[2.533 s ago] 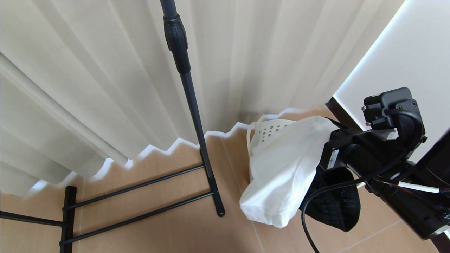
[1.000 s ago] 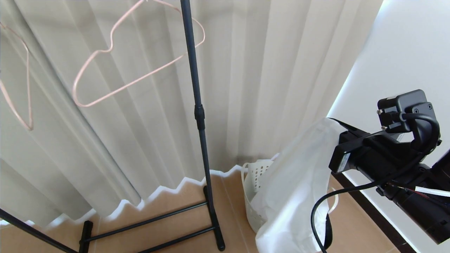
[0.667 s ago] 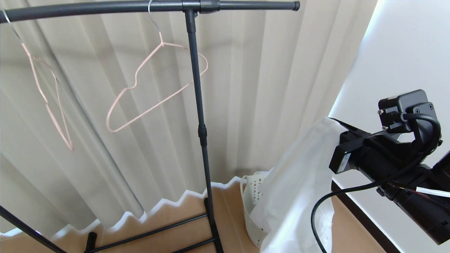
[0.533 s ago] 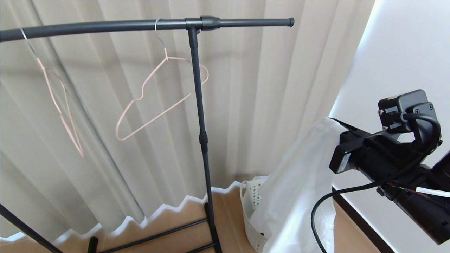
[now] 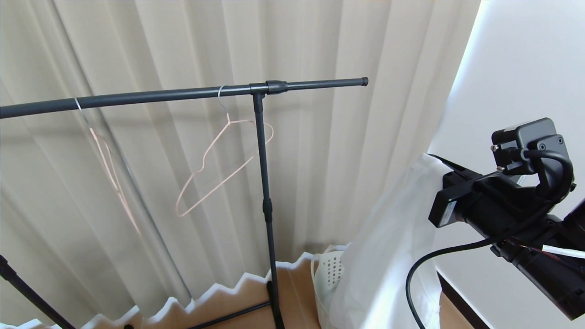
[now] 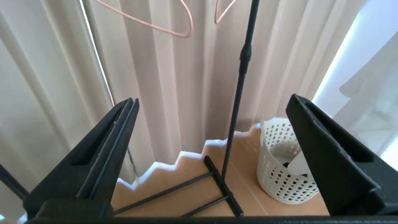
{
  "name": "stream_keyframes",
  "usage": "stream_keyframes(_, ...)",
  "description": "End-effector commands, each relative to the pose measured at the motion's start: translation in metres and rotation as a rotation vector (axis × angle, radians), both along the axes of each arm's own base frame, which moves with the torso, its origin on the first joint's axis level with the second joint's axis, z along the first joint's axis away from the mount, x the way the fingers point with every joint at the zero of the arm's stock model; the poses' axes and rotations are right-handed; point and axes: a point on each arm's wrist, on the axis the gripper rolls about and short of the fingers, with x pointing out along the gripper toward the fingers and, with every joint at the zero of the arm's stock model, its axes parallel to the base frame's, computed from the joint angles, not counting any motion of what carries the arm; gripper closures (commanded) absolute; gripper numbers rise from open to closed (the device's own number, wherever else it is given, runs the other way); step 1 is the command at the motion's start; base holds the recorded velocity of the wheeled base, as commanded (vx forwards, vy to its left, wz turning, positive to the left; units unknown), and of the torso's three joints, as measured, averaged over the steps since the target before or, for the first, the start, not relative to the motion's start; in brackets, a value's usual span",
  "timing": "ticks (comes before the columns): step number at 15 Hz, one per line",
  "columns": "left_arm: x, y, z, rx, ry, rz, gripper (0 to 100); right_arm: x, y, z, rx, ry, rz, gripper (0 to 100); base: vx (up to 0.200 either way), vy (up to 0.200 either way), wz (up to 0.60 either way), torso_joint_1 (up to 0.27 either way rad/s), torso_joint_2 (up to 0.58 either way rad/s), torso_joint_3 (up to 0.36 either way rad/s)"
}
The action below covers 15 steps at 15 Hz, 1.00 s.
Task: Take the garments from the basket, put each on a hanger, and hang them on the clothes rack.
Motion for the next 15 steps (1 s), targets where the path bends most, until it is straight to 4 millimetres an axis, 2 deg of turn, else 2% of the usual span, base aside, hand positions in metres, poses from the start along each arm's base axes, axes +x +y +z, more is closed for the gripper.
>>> stream_keyframes(1, 0.0, 0.0, 0.0, 0.0, 0.0, 0.0, 0, -0.0007, -0.0004, -0.0012, -0.004, 0.003, 0.0, 100, 0.0, 0.0, 0.0, 0.242, -0.59, -0.354)
stream_keyframes(5, 0.0, 0.0, 0.0, 0.0, 0.0, 0.0, 0, -0.0008, -0.0005, -0.0016, -0.006, 0.004, 0.0, 100, 0.0, 0.0, 0.0, 0.221, -0.52, -0.3)
stream_keyframes(15, 0.0, 0.0, 0.0, 0.0, 0.0, 0.0, 0, -0.001, -0.0007, -0.0035, -0.013, 0.01, 0.0, 100, 0.0, 0.0, 0.0, 0.165, -0.37, -0.21)
